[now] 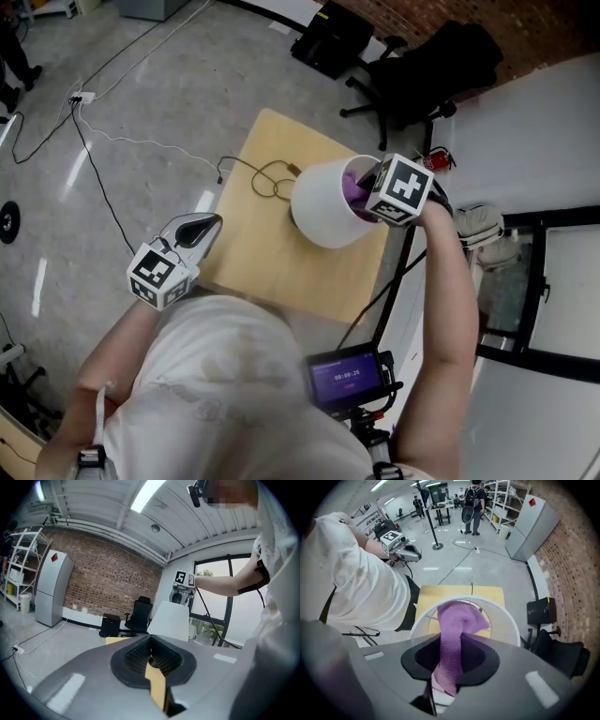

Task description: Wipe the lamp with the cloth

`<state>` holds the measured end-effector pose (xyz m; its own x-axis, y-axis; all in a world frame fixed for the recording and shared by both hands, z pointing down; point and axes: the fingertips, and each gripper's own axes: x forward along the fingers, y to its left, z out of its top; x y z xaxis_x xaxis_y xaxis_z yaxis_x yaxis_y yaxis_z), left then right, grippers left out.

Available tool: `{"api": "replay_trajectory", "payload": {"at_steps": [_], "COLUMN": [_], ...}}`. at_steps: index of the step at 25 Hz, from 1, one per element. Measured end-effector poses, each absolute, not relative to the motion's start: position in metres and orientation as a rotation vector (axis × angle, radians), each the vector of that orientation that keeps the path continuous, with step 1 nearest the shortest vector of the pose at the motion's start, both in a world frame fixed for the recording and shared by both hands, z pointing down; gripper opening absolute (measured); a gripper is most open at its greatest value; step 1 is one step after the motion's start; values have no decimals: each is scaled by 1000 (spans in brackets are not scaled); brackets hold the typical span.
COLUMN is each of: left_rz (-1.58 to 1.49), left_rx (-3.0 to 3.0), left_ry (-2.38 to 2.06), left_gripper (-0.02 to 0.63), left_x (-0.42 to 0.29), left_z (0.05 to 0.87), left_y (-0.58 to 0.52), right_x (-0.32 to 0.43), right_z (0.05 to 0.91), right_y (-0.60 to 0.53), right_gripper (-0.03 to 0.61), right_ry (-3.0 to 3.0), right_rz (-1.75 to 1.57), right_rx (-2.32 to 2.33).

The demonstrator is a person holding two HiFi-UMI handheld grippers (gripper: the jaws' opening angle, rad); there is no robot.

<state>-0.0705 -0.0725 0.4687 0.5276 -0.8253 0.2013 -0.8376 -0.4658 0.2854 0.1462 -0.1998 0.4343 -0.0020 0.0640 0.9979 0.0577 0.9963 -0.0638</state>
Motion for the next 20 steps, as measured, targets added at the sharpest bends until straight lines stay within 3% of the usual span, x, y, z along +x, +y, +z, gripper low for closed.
{"api": "replay_trajectory", "payload": {"at_steps": [8, 20], "left_rz": [45, 52], "left_rx": [2442, 2452], "left_ry": [-1358, -1338], "left_gripper": [2, 2], "left_x": [-63, -60], "left_z": [466, 466], "left_y": [-78, -83], "right_x": [158, 146], "right_z": [417, 425], "right_y": [-245, -206], "right_gripper": [103, 103], "right_ry": [-1508, -1650], "right_rz": [-164, -108], "right_rx": [190, -36]}}
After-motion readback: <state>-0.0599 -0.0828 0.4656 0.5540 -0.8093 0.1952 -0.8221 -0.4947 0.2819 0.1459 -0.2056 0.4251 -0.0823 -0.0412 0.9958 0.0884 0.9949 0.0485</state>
